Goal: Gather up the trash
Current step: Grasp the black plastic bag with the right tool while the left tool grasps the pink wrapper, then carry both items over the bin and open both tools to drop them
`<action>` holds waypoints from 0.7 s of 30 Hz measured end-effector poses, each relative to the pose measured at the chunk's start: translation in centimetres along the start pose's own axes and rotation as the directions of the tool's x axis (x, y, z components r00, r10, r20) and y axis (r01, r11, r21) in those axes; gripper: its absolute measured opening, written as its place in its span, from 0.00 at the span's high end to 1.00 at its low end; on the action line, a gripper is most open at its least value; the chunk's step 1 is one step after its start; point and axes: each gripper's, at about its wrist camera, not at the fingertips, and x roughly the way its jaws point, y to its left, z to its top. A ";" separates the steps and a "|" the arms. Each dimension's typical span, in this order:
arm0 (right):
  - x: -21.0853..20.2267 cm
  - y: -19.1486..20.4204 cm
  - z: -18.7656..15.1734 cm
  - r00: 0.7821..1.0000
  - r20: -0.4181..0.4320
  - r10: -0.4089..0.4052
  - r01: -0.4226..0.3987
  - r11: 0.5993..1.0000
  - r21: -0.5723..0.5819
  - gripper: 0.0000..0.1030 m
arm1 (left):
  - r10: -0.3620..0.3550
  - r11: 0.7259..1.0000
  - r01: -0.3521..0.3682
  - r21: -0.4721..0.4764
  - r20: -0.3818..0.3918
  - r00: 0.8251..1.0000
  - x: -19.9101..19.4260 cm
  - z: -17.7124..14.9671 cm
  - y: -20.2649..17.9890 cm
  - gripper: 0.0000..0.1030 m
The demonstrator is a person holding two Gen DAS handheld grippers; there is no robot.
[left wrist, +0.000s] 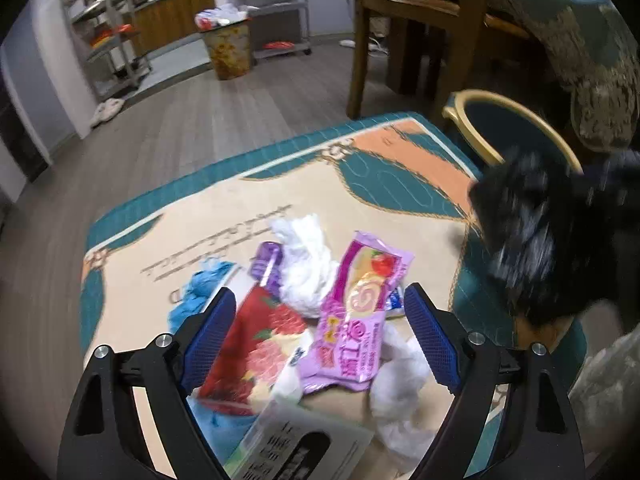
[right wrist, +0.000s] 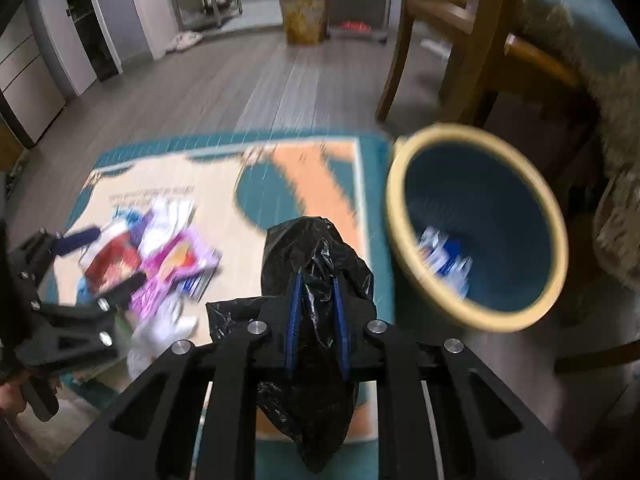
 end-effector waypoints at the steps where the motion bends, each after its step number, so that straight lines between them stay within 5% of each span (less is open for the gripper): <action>1: -0.3 -0.3 0.4 1.000 0.019 -0.006 0.006 1.000 0.001 0.86 | -0.004 1.000 0.004 0.009 -0.008 1.000 0.4 0.2 -0.3 0.18; 12: -1.2 -3.7 2.4 0.993 0.071 0.094 -0.103 0.985 0.136 0.86 | -0.042 0.997 0.049 0.066 -0.101 0.994 4.0 0.7 -2.6 0.32; 21: -2.7 -4.0 3.4 0.983 0.126 0.137 -0.155 0.977 0.149 0.86 | -0.049 0.998 0.052 0.023 -0.114 0.992 4.1 0.7 -1.5 0.69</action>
